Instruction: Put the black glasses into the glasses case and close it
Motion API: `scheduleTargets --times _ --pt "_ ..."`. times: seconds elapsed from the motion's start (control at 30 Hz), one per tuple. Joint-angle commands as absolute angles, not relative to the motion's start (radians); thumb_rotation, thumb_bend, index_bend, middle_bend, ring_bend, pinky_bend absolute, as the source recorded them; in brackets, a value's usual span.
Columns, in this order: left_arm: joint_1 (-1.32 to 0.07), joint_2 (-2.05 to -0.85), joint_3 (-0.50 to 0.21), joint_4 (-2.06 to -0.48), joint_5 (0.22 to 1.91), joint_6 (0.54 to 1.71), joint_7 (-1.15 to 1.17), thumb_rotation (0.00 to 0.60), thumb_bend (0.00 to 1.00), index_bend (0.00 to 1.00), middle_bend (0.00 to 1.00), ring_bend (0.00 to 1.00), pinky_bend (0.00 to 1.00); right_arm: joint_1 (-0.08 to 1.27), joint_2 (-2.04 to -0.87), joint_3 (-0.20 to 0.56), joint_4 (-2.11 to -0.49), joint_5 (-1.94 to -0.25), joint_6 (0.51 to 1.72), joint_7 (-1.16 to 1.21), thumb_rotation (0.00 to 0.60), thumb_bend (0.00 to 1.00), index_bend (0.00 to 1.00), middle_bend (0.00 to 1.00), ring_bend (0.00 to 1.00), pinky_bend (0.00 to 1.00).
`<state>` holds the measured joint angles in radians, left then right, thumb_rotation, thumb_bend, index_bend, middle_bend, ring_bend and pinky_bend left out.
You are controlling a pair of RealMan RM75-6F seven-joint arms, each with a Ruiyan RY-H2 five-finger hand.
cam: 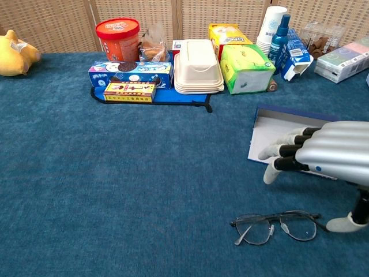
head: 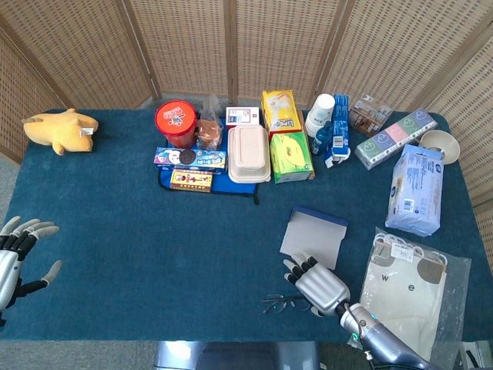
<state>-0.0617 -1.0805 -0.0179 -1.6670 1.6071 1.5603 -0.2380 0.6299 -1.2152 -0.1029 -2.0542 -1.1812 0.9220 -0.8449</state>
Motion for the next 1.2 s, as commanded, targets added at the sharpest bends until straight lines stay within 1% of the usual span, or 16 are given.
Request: scheduleTargets --times 0.03,0.27,0.53,0.67,0.87,1.2 --pt "-0.062 -1.082 -0.018 -1.664 1.607 1.562 -0.241 0.600 0.30 0.26 0.26 0.15 0.04 0.635 -1.232 -0.111 -2.067 -1.152 0.935 -0.875 0.600 0.20 0.23 0.09 0.00 0.07" --pt "-0.061 -1.084 -0.016 -1.655 1.606 1.564 -0.249 0.600 0.30 0.26 0.26 0.15 0.04 0.644 -1.269 -0.120 -2.071 -1.104 0.958 -0.917 0.600 0.22 0.25 0.09 0.00 0.08" --pt "-0.055 -1.085 -0.014 -1.647 1.606 1.574 -0.257 0.600 0.30 0.26 0.26 0.15 0.04 0.646 -1.310 -0.132 -2.060 -1.092 0.997 -0.952 0.600 0.24 0.27 0.09 0.00 0.08" --pt "-0.052 -1.085 -0.013 -1.644 1.605 1.578 -0.260 0.600 0.30 0.26 0.26 0.15 0.04 0.648 -1.322 -0.138 -2.061 -1.084 1.009 -0.964 0.600 0.26 0.30 0.09 0.00 0.08" --pt "-0.047 -1.085 -0.012 -1.640 1.606 1.587 -0.264 0.600 0.30 0.26 0.26 0.15 0.04 0.646 -1.339 -0.147 -2.060 -1.081 1.033 -0.978 0.600 0.29 0.30 0.10 0.00 0.08" --pt "-0.037 -1.086 -0.008 -1.625 1.604 1.598 -0.279 0.600 0.30 0.26 0.26 0.15 0.04 0.641 -1.363 -0.160 -2.063 -1.082 1.061 -0.991 0.600 0.29 0.30 0.10 0.00 0.08"
